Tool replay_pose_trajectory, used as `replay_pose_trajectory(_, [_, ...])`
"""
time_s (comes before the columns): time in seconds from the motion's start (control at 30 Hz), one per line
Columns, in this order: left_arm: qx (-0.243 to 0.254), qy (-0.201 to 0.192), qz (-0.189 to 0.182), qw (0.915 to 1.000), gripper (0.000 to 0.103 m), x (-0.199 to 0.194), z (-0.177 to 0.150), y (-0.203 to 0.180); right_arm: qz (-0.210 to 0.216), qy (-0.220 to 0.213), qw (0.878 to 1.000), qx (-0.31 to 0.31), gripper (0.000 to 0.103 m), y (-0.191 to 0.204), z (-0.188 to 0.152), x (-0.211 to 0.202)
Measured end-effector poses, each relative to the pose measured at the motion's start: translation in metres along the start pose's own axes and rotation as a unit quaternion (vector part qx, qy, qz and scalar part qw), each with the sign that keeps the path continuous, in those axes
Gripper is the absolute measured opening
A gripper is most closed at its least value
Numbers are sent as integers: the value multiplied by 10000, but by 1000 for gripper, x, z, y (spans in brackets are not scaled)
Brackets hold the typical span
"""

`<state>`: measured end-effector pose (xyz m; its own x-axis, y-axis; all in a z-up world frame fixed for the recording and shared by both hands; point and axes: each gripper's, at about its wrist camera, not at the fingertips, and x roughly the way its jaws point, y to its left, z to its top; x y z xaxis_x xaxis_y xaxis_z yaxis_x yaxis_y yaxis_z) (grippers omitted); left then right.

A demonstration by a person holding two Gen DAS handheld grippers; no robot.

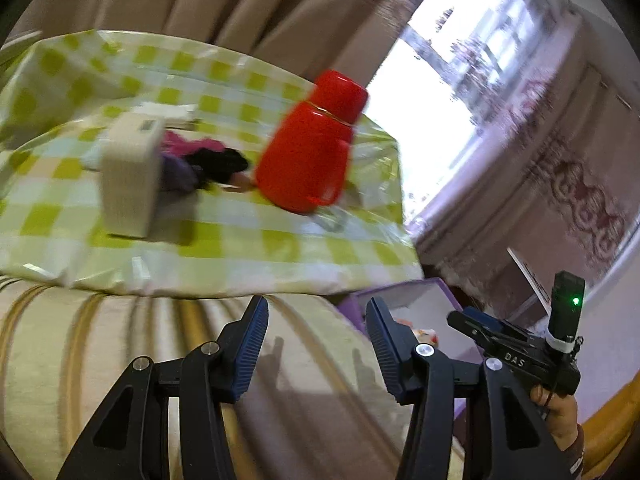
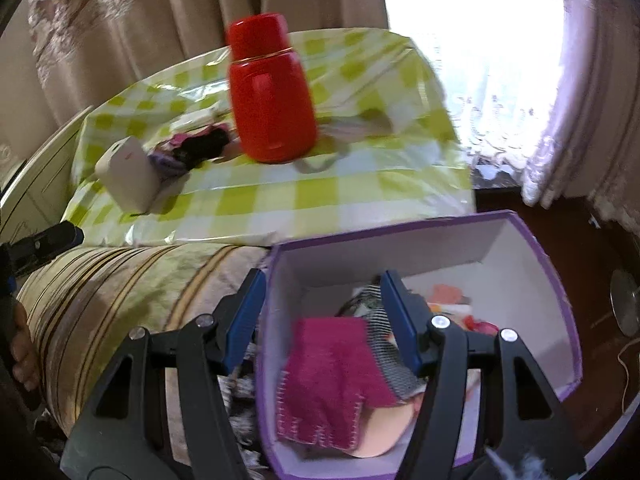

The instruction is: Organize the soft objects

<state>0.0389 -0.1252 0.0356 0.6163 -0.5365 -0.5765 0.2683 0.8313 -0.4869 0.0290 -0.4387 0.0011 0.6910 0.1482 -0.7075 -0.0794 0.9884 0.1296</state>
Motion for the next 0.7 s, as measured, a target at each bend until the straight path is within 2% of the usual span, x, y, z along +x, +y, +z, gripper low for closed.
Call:
replay_pose_trajectory(0.37, [-825, -400, 538, 9943, 52, -31, 18, 84, 415, 255, 9970, -609, 64, 59, 22, 38])
replay_pose_trajectory(0.7, [-1303, -510, 609, 9883, 52, -31, 39, 130, 730, 417, 9898, -1152, 64, 110, 50, 80])
